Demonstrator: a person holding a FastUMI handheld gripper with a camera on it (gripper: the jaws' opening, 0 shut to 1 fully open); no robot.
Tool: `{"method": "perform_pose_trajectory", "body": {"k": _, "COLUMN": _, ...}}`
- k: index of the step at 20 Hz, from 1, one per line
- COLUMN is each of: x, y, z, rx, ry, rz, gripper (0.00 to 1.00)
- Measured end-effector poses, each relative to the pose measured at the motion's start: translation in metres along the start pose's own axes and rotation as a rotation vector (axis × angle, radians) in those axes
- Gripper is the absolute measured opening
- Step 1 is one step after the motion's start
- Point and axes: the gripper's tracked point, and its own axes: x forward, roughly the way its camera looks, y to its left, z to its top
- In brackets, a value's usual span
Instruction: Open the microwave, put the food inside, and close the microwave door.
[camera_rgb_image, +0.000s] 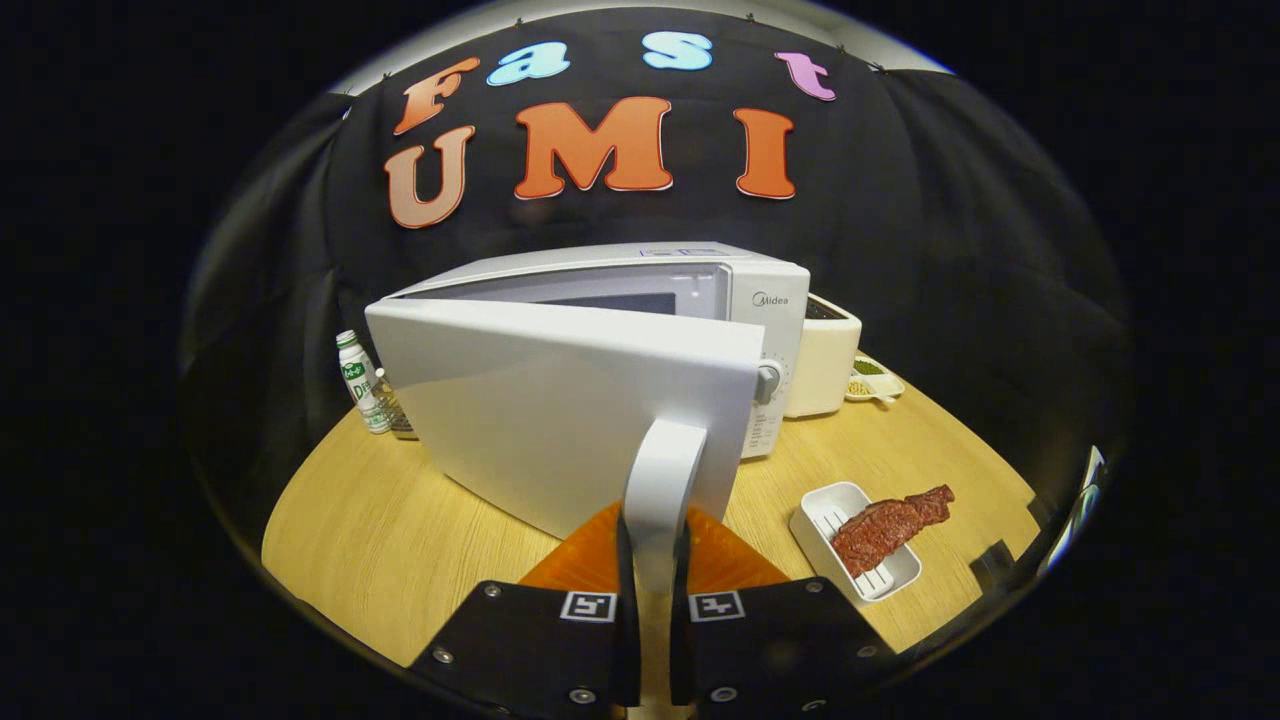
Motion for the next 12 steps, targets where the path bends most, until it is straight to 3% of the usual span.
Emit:
{"method": "perform_pose_trajectory", "body": {"k": 6, "x": -0.037, "y": 0.032, "z": -0.019, "rx": 0.004, "ry": 0.021, "rz": 0.003, "gripper": 0.12}}
{"method": "perform_pose_trajectory", "body": {"k": 12, "x": -0.076, "y": 0.079, "z": -0.039, "rx": -0.046, "ry": 0.062, "rz": 0.060, "gripper": 0.16}}
